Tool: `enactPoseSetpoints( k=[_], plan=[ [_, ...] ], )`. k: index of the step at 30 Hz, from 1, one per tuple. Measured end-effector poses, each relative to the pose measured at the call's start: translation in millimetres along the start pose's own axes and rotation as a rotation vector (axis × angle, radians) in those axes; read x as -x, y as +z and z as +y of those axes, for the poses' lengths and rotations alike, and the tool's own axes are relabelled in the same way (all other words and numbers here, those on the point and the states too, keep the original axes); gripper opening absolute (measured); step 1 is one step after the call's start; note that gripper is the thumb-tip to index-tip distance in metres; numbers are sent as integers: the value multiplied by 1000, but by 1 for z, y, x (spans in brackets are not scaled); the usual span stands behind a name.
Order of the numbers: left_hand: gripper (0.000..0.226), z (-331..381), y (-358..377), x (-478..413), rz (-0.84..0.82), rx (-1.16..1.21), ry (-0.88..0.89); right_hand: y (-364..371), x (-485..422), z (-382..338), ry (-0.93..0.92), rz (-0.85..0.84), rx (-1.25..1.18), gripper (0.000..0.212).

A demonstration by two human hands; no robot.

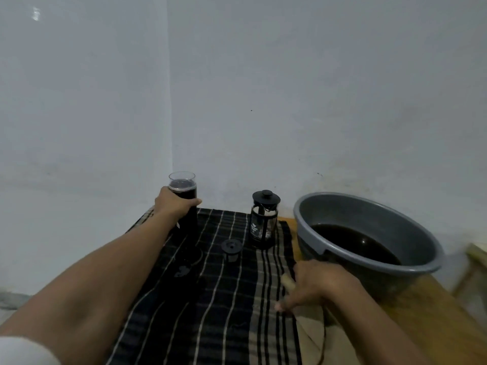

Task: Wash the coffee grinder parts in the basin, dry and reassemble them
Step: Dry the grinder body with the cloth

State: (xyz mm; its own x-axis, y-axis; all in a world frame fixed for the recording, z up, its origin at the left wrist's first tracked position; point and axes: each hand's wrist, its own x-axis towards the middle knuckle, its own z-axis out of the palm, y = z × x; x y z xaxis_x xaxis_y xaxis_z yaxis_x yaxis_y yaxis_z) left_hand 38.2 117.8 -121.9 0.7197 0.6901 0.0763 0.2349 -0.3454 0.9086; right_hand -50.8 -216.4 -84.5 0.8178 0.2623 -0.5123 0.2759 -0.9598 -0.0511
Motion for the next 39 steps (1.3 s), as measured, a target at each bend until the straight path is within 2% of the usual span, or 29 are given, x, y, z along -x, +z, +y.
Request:
enactPoseSetpoints(
  k=[2,6,8,10,13,15,18,21,24,25,27,28,30,31,32,35,36,39],
  plan=[
    [76,1,1,5,12,5,22,6,8,4,27,-37,3,78],
    [73,2,-4,21,41,-4,115,10,18,10,-7,45,49,43],
    [75,4,-12,34,68,12,185,8,24,16,-37,151,-56,33],
    [77,11,-22,48,132,22,273,2,28,19,-105,317,-295,30],
    [82,27,-36,76,188,71,529,-16,41,11,-207,662,-579,29],
    [84,41,-50,99,145,75,710,-31,53,2,-318,917,-755,35],
    [85,62,-68,135,18,-94,926,-47,73,-19,-546,1208,-976,35],
    [89,82,-74,166,-15,-236,1077,-53,87,-42,-799,1314,-936,30],
    [94,95,-76,192,-59,-212,1100,-47,102,-49,-896,1370,-661,12],
    [93,97,-76,196,-76,-193,1090,-43,106,-45,-912,1341,-618,7],
    [89,97,-78,200,-101,-167,1069,-33,115,-34,-863,1208,-514,36],
    [88,97,-79,203,-103,-185,1085,-29,121,-31,-808,1148,-388,49],
    [85,100,-78,207,-80,-306,1174,-22,125,-25,-713,1048,-167,74],
    [85,101,-76,209,-48,-365,1231,-19,124,-24,-689,980,-165,84],
    [84,103,-75,211,-9,-405,1294,-16,124,-25,-702,896,-274,86],
    [79,112,-74,216,155,-472,1536,-10,128,-31,-906,588,-1012,66],
    [75,113,-74,215,195,-501,1611,-8,129,-33,-919,475,-1205,63],
    [65,104,-69,212,276,-591,1753,1,124,-31,-894,187,-1608,75]
  ],
)
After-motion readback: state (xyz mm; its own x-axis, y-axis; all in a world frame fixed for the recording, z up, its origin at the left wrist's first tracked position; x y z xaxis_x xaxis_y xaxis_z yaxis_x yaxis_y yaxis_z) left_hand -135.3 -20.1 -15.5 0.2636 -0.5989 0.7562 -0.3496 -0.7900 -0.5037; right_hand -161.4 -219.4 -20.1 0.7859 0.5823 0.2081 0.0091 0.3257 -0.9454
